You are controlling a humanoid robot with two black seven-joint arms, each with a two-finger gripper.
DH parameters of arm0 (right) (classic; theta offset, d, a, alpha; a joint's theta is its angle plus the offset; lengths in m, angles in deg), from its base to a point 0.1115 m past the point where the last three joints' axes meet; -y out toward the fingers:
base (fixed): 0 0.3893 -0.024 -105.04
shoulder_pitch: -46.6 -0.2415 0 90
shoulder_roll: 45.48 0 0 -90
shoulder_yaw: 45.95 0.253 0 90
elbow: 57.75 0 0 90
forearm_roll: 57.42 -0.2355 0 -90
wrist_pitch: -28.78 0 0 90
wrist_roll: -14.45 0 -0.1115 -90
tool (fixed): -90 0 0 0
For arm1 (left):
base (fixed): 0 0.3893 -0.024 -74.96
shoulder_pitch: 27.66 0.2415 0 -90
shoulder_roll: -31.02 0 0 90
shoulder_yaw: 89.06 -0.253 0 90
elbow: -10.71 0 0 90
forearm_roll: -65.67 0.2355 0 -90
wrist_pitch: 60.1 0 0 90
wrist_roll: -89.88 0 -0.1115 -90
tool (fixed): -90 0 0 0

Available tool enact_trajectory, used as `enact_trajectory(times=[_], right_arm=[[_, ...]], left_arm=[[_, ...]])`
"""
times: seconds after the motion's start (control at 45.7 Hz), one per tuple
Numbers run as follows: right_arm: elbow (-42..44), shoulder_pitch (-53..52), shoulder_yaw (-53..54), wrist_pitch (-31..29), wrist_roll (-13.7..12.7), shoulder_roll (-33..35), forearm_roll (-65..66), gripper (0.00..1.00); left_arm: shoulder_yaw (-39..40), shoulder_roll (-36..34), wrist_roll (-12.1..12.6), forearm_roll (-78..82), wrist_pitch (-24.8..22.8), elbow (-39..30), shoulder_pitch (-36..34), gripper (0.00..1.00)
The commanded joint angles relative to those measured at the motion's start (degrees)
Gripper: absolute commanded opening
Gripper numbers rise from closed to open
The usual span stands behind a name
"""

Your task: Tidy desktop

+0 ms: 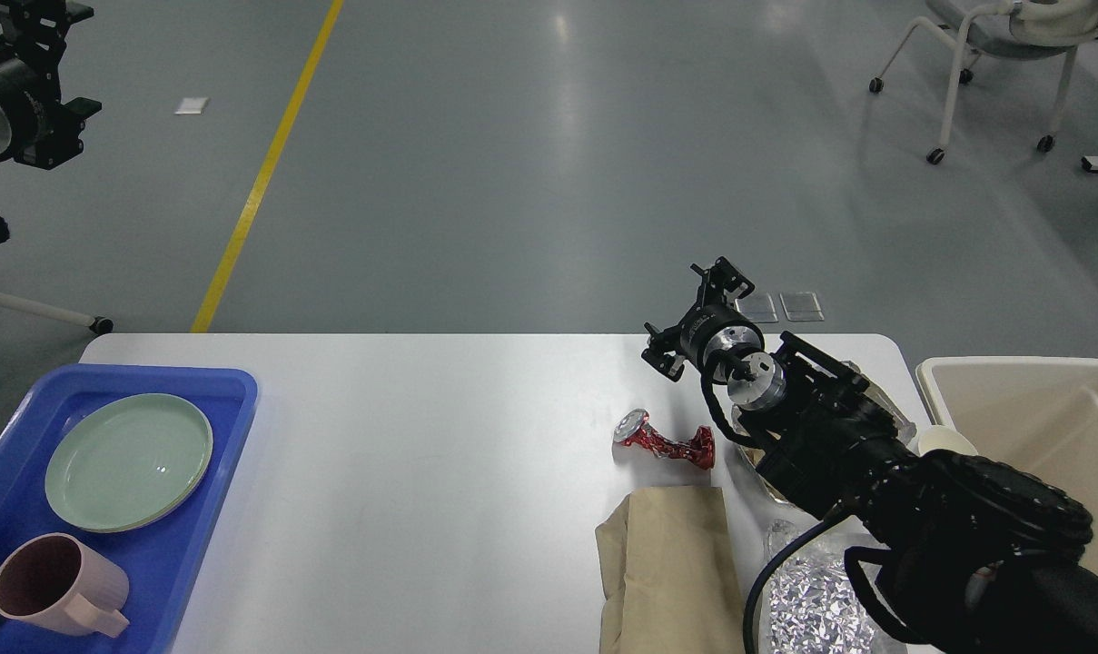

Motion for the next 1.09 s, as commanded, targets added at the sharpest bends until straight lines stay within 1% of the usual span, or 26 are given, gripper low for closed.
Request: enact_trajectory(times=[0.0,0.088,0.328,0.504,0.788,1.073], right_arm=[[-0.1,0.0,0.0,0.0,0.0,0.0,0.0,1.0],[0.0,0.0,0.0,0.0,0.0,0.0,0.0,1.0],[0.0,0.0,0.0,0.0,0.0,0.0,0.0,1.0],[0.0,0.0,0.0,0.0,0.0,0.0,0.0,1.0],[0.0,0.0,0.0,0.0,0.0,0.0,0.0,1.0],[0.0,0.0,0.0,0.0,0.0,0.0,0.0,1.0]], left_arm=[[14.7,7.9,0.1,0.6,1.0,11.8,4.9,0.96],[20.5,10.6,0.1,0.7,1.0,15.4,5.6,0.96],[27.1,11.0,-0.6,0.0,1.0,15.8,6.5,0.96],[33.0,10.4,-0.6,0.1,1.0,15.8,6.1,0.96],[36.3,10.6,-0.7,0.0,1.0,15.8,6.7,0.96],[36.6,11.5,-0.9,0.0,1.0,15.8,7.9,0.96]])
